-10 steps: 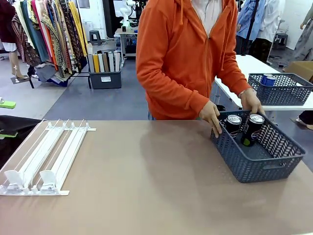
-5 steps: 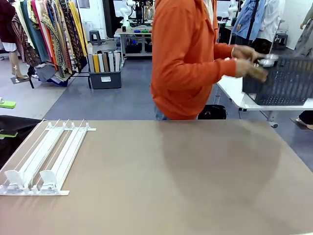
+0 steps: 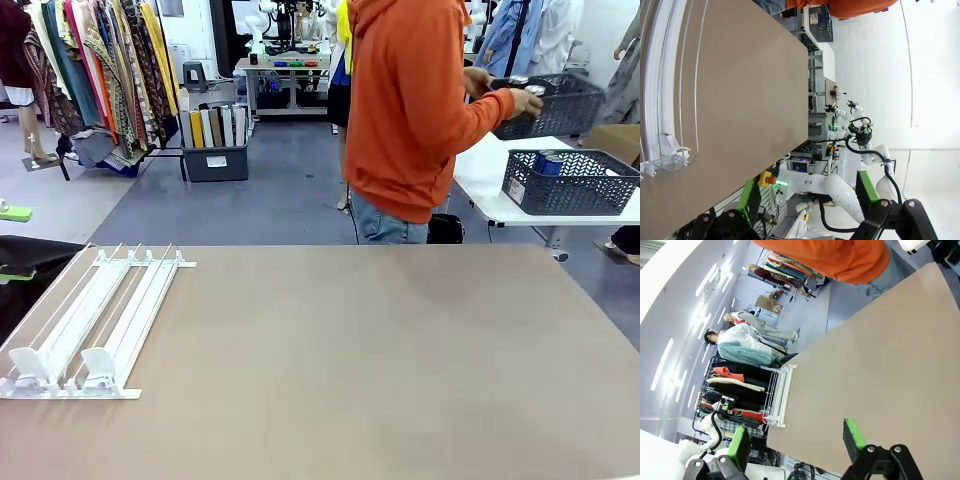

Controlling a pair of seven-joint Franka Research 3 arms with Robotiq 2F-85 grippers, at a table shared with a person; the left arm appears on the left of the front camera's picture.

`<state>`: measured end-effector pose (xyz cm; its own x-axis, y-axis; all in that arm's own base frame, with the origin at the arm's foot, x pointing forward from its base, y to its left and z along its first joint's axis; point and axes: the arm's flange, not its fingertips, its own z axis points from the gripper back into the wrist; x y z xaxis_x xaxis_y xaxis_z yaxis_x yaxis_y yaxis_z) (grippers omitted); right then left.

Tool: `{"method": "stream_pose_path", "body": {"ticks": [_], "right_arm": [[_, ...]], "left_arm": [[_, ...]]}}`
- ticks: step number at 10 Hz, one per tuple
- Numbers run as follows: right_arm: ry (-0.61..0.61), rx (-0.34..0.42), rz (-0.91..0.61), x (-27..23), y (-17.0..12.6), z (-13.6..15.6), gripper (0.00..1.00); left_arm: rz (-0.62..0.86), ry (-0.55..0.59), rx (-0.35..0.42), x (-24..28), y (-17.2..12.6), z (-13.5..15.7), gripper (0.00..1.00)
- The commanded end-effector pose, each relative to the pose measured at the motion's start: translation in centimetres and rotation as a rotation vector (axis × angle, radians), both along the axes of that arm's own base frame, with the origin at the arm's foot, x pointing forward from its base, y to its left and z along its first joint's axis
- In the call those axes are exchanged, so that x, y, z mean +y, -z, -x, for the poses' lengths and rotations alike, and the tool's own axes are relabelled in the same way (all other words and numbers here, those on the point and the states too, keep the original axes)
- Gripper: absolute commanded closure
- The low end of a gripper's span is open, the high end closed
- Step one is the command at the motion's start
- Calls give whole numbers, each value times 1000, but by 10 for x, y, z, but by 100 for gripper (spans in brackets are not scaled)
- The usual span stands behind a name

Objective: Retrieve and store the cans from the dispenser.
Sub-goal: Pick up one can from the Automatic Can Dispenser and place it in the middle of the table.

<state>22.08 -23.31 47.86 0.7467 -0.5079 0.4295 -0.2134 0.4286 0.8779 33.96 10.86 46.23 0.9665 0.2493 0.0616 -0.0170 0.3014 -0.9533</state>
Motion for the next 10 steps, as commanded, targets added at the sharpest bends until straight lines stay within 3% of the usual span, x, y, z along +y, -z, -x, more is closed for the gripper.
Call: {"method": "stream_pose_path", "body": {"ticks": [1,10], "right_arm": [[2,-37,-5,0,-2,-3,0],[2,-37,-5,0,-2,-3,0]], "left_arm": [[11,-2,-4,-1,-4,1,0],[11,-2,-4,-1,-4,1,0]]}}
